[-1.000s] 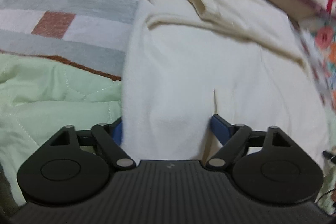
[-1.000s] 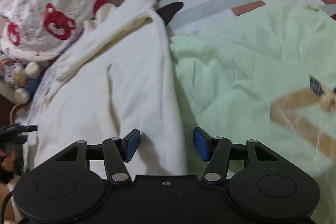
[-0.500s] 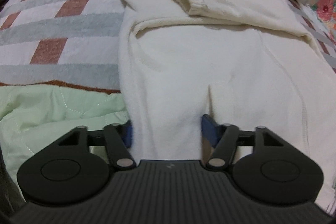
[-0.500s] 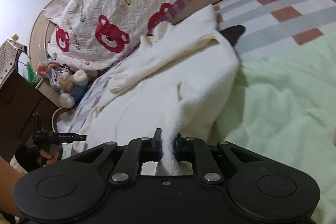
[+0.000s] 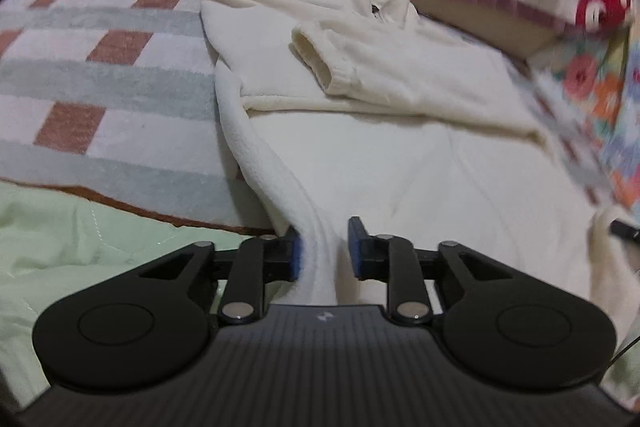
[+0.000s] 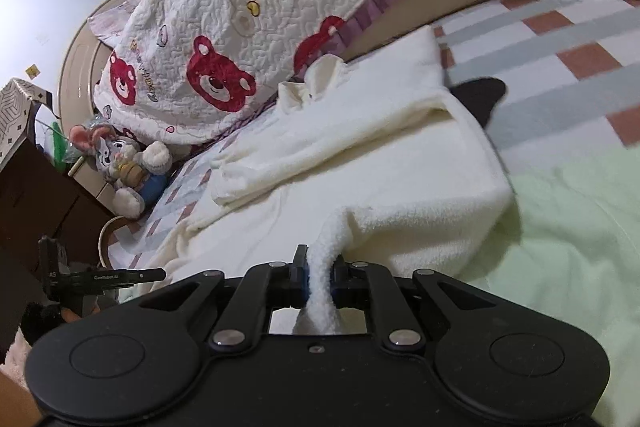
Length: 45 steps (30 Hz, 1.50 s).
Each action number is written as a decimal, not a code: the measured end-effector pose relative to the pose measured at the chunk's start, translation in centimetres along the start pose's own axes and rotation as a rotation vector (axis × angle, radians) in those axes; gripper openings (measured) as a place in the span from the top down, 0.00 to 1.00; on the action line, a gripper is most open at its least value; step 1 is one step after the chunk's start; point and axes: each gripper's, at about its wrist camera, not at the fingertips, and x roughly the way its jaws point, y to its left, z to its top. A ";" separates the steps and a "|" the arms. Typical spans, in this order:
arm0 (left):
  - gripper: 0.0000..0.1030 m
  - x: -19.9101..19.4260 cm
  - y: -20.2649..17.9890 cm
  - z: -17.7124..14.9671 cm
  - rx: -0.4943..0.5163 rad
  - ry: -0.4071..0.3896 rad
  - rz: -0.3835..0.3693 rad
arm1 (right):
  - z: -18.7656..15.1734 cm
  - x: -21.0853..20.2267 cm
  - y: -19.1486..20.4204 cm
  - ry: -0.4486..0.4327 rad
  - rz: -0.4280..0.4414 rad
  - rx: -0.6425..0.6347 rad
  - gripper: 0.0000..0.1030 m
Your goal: Fold clothes
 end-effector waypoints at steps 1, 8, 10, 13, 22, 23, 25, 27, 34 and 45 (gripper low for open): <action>0.83 0.1 0.3 0.0 -0.024 0.011 -0.019 | 0.0 0.2 0.1 0.000 0.004 0.002 0.89; 0.78 0.9 1.1 -1.1 -0.108 0.134 -0.048 | -1.4 0.0 0.2 0.006 -0.018 0.031 0.89; 0.78 0.8 0.7 -1.1 -0.088 0.126 -0.034 | -1.9 -0.4 0.0 0.003 -0.035 0.038 0.89; 0.92 0.0 0.1 -0.8 -0.036 0.074 -0.019 | -1.9 -0.7 0.2 0.000 -0.056 0.008 0.89; 0.92 -2.9 -2.2 5.7 0.027 -0.199 -0.004 | 5.0 -0.2 2.6 -0.056 -0.164 -0.262 0.90; 0.92 -2.6 -2.1 7.0 0.028 -0.207 0.014 | 6.6 0.1 2.9 -0.079 -0.168 -0.286 0.90; 0.92 -1.8 -1.4 9.5 0.010 -0.230 0.054 | 10.1 1.0 3.6 -0.140 -0.181 -0.323 0.90; 0.89 -1.0 0.3 11.5 -0.074 -0.247 0.062 | 13.6 1.9 4.0 -0.212 -0.201 -0.304 0.90; 0.47 0.4 6.8 9.2 -0.316 -0.212 -0.037 | 20.0 8.7 2.4 -0.230 -0.381 -0.240 0.90; 0.25 4.2 4.5 5.9 -0.174 0.110 -0.067 | 17.2 14.9 -0.9 -0.146 -0.465 -0.133 0.85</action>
